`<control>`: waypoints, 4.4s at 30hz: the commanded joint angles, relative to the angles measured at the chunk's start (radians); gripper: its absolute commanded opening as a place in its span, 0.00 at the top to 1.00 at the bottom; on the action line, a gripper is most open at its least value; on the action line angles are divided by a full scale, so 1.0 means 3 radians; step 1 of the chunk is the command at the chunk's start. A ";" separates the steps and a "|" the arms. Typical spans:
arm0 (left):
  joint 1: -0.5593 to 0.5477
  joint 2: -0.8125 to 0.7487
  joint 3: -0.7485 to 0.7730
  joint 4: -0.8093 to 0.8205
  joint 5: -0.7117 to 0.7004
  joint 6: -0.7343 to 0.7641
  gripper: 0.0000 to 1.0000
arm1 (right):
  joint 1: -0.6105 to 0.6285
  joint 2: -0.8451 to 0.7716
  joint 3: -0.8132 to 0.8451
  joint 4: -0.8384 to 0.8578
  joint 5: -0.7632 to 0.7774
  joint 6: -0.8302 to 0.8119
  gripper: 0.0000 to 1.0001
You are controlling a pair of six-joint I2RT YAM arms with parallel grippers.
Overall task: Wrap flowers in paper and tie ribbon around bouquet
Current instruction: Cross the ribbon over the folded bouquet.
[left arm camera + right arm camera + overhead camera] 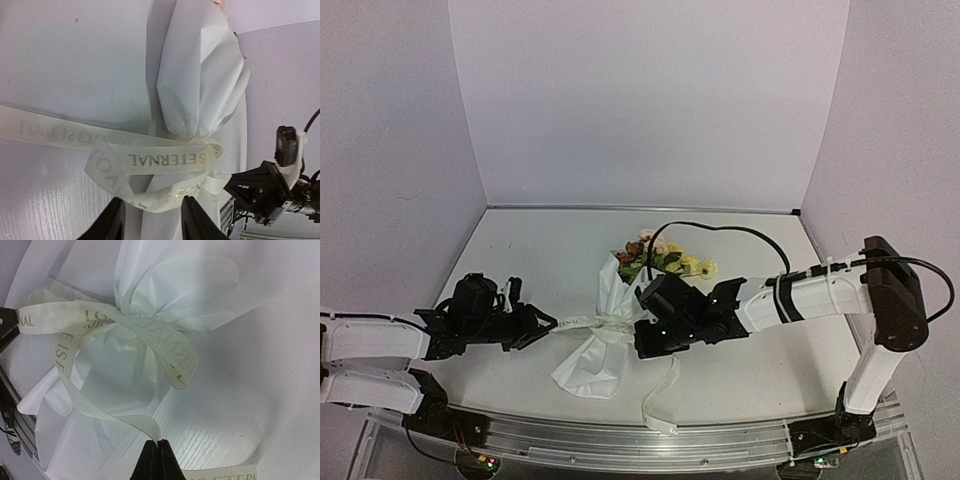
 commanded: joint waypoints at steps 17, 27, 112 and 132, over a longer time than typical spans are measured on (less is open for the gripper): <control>-0.0039 0.1118 0.2143 -0.1307 0.0748 0.2236 0.57 | -0.0004 0.0132 0.0226 -0.0024 0.0045 0.0292 1.00; -0.0483 0.1906 0.2563 -0.1648 0.0474 0.2692 0.52 | -0.0004 0.0148 -0.0047 0.0474 -0.0008 0.0787 1.00; -0.0636 0.1973 0.2656 -0.1441 0.0380 0.2687 1.00 | -0.0406 0.0468 -0.0123 0.1843 0.0051 0.1665 1.00; -0.0636 0.2112 0.2515 -0.1218 0.0431 0.2416 0.98 | -0.0511 0.0985 -0.0317 0.3612 -0.0241 0.1586 0.98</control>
